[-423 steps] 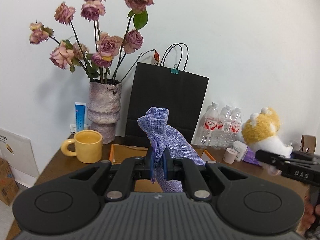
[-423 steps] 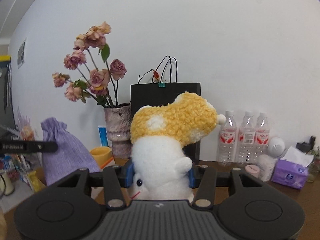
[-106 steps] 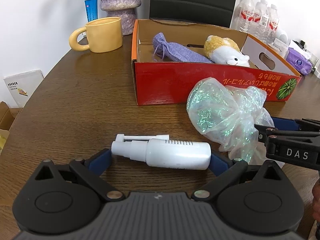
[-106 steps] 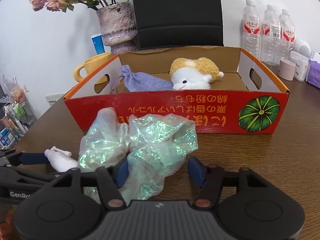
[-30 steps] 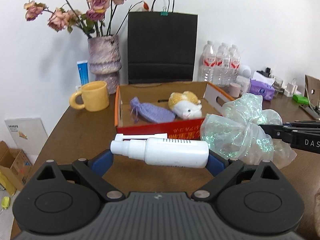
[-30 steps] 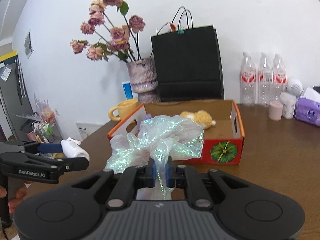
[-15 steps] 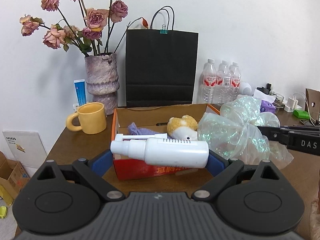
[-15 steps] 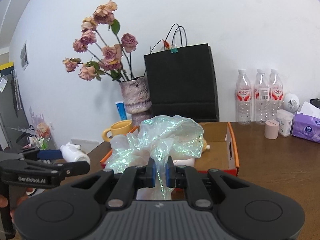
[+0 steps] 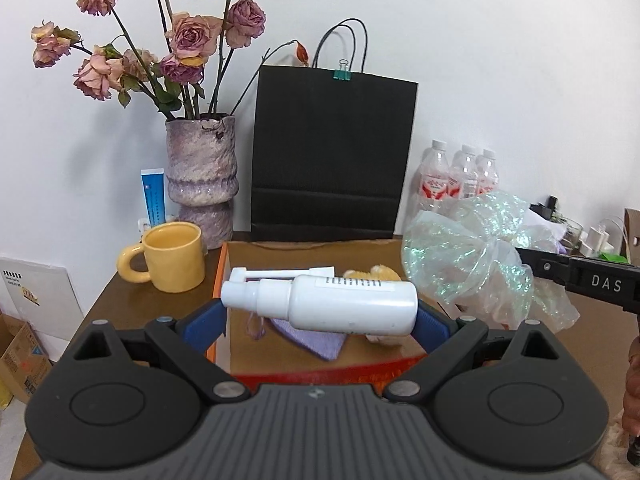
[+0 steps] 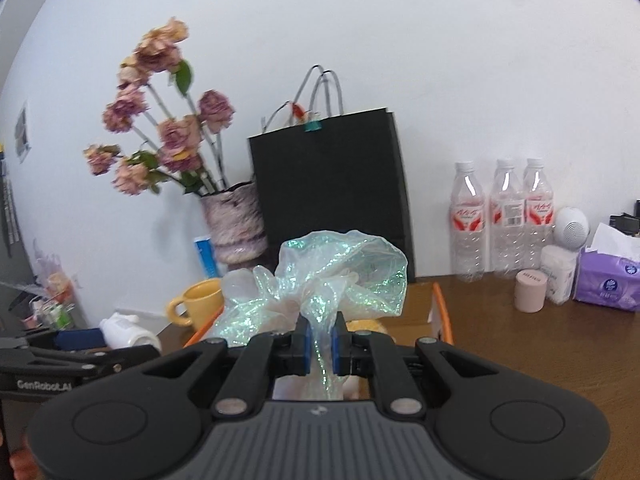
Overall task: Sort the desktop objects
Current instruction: 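Lift the plastic bag and spray bottle and carry both over the cardboard box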
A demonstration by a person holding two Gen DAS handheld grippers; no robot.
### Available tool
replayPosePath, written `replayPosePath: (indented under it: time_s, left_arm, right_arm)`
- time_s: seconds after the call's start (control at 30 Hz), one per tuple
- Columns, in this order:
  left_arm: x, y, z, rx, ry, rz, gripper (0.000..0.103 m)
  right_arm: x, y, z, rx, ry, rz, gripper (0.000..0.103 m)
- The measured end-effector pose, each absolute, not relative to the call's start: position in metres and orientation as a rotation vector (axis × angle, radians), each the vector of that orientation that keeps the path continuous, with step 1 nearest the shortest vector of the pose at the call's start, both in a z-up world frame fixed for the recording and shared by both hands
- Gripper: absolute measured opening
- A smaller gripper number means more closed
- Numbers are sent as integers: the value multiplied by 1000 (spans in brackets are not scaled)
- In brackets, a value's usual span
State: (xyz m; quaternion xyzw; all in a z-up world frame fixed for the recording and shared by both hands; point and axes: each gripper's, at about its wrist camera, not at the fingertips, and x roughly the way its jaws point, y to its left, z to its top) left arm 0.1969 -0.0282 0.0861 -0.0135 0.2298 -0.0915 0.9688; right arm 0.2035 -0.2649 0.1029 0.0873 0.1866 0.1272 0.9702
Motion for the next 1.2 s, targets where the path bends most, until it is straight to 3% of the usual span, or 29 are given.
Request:
replayPosePath:
  time_s: [0.57, 1.2]
  left_arm:
    - [270, -37, 63, -109, 478, -131, 98]
    - [327, -36, 16, -68, 606, -63, 98]
  right_arm:
    - [292, -278, 58, 255, 482, 217, 9]
    - [333, -284, 26, 244, 580, 179, 9]
